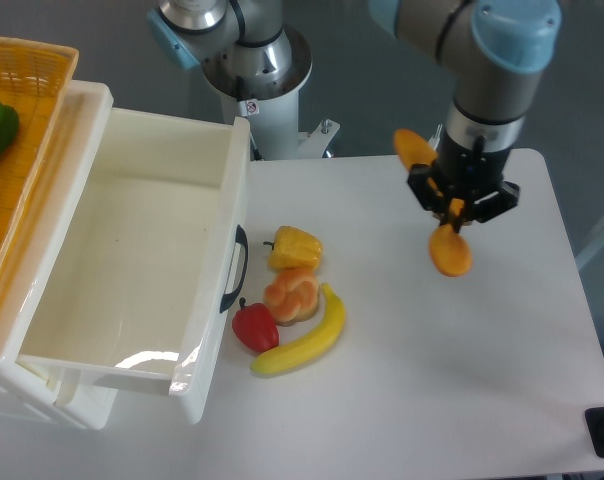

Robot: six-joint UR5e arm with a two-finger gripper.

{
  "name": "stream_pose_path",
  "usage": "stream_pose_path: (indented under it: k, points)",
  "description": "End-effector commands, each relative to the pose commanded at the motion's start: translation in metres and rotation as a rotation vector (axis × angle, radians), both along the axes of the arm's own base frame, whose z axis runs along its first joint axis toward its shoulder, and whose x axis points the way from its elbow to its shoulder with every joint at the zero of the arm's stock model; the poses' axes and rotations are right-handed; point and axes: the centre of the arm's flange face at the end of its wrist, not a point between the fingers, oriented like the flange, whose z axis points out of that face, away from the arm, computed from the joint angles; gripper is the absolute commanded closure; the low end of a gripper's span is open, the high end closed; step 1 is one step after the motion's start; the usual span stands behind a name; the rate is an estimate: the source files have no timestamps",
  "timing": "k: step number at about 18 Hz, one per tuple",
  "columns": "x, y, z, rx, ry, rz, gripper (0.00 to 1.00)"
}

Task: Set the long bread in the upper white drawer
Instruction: 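Carry the long orange bread in the gripper toward the open white drawer, then lower the bread vertically into the drawer beside its handle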

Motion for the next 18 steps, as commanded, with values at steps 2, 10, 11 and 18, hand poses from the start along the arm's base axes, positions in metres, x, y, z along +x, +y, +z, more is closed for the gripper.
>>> stream_pose_path:
  k: [2, 10, 11, 18]
  points:
    - [0.03, 0.019, 0.012, 0.043, -0.031, 0.033, 0.96]
    - [0.116, 0.054, 0.065, 0.164, -0.083, 0.188, 0.96]
    - [0.125, 0.059, 0.067, 0.169, -0.089, 0.193, 0.96]
    - [0.182, 0.071, 0.093, 0.214, -0.099, 0.174, 0.96]
